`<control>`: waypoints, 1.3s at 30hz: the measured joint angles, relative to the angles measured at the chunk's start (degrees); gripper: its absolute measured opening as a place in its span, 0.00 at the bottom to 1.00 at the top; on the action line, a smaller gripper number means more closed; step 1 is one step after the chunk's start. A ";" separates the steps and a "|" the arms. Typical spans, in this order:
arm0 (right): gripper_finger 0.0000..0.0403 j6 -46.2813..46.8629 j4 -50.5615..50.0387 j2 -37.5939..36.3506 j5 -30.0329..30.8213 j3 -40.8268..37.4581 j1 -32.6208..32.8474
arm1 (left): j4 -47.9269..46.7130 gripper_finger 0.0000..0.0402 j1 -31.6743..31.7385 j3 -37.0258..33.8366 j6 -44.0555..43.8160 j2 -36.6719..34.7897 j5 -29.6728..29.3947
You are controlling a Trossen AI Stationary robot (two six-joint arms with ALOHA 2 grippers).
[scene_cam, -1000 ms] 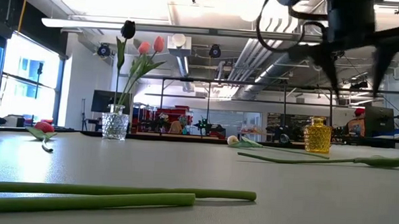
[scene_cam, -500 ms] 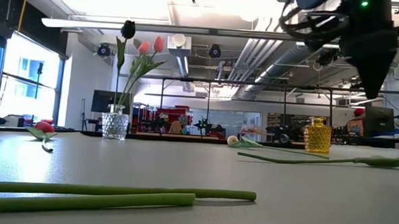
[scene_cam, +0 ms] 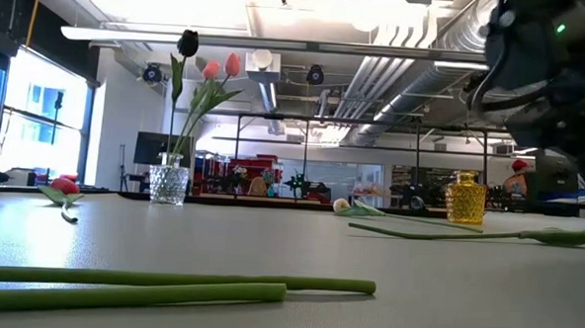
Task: Sort flowers into vase by color
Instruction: Put the black flower into the transparent vase
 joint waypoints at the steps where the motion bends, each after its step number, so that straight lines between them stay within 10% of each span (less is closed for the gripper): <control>1: 0.48 -0.91 0.72 -1.33 0.84 -0.90 -0.04 | 0.46 0.36 0.00 0.00 -0.51 0.00 -0.82; 10: 0.48 1.60 15.76 -12.65 -1.28 -11.23 -0.22 | 0.17 0.32 -0.61 0.00 -6.76 0.42 -0.59; 24: 0.47 5.25 21.99 -9.95 4.63 -11.66 -0.39 | -1.27 0.25 -4.57 -0.04 -15.37 3.67 -5.41; 39: 0.02 10.28 26.36 -7.05 -16.38 -5.98 -2.42 | -2.43 0.20 -9.48 -0.04 -15.81 3.87 -6.48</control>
